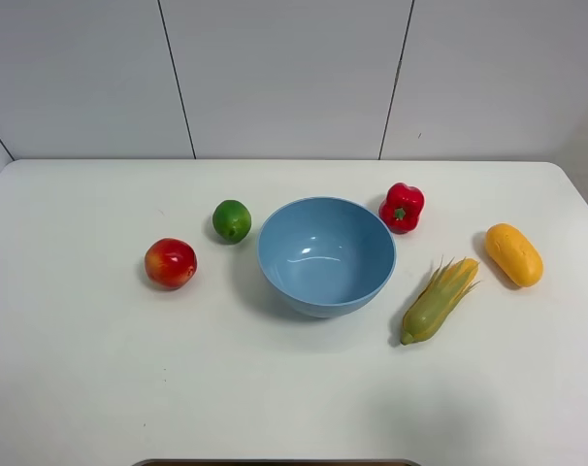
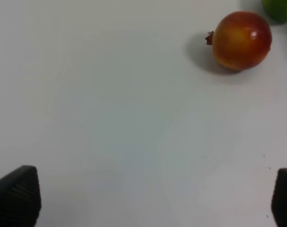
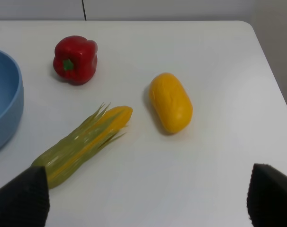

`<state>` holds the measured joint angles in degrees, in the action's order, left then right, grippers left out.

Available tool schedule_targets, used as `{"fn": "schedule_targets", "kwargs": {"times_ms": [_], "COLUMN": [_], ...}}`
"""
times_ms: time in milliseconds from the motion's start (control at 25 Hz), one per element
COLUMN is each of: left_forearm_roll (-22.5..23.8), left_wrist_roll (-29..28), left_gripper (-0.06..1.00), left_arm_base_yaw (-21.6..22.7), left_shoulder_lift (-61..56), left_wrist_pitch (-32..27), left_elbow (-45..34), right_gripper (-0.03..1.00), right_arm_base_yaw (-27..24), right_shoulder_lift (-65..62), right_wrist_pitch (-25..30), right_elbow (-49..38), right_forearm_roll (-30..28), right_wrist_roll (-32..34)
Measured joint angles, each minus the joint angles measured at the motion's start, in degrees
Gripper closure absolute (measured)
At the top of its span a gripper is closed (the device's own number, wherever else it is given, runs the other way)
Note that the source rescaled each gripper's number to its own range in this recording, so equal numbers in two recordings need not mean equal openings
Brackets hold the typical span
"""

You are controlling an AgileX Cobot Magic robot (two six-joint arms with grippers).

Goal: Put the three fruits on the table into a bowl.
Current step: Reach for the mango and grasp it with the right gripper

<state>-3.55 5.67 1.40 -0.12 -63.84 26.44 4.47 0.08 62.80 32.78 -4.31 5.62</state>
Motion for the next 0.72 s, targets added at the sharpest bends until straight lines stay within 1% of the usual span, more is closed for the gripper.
{"fn": "schedule_targets", "kwargs": {"times_ms": [120,280,720], "left_forearm_roll": [0.0,0.0,0.0], "left_wrist_roll": [0.0,0.0,0.0], "left_gripper": [-0.05,-0.05,-0.05], "left_arm_base_yaw": [0.0,0.0,0.0], "left_shoulder_lift": [0.0,0.0,0.0], "left_wrist_pitch": [0.0,0.0,0.0], "left_elbow": [0.0,0.0,0.0], "right_gripper": [0.29,0.29,0.29], "right_arm_base_yaw": [0.0,0.0,0.0], "right_shoulder_lift": [4.1,15.2,49.3], "right_wrist_pitch": [0.0,-0.1,0.3], "right_elbow": [2.7,7.2,23.0], "right_forearm_roll": [-0.1,-0.7,-8.0], "right_wrist_roll": [0.1,0.1,0.0]}}
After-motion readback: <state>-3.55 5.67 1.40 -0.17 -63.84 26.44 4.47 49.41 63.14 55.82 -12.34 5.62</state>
